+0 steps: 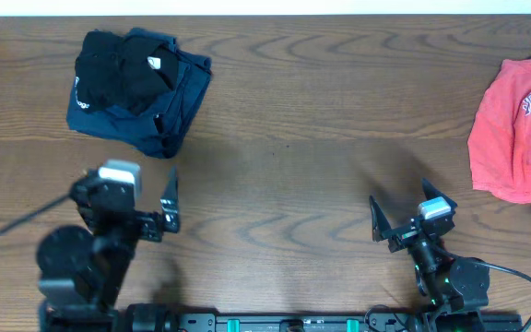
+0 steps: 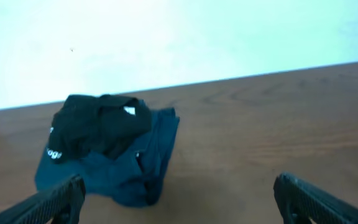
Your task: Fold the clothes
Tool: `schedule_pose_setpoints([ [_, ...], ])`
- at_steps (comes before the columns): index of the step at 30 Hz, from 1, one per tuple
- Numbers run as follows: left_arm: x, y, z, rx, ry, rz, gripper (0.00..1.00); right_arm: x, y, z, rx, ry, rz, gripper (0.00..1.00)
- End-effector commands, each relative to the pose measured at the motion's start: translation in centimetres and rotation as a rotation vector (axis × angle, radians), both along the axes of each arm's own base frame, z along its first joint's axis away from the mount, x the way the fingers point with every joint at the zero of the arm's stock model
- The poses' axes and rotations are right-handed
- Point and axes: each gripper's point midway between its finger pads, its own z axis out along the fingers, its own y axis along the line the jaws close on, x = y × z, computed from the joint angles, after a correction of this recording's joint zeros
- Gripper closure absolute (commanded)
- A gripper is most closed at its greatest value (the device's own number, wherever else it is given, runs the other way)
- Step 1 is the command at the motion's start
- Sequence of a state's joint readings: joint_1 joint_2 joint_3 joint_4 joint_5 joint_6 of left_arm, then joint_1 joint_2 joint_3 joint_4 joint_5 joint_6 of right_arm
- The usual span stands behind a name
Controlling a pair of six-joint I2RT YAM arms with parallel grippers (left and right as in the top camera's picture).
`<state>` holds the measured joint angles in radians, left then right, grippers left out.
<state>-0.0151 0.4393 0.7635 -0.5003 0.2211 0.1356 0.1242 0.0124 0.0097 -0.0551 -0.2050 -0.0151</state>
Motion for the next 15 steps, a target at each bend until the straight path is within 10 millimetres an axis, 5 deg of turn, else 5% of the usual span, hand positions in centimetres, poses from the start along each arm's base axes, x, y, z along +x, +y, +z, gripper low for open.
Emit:
schedule_pose_setpoints([
  [1,-0.7,0.0,-1.4,0.012,-0.06,-0.004,0.02,0.0,0.1,-0.1,-0.001,-0.002,0.0,0.01],
  [15,-1.7,0.1,-6.3,0.012,-0.174,0.004,0.02,0.0,0.1,-0.1,-0.001,-0.002,0.001,0.01],
])
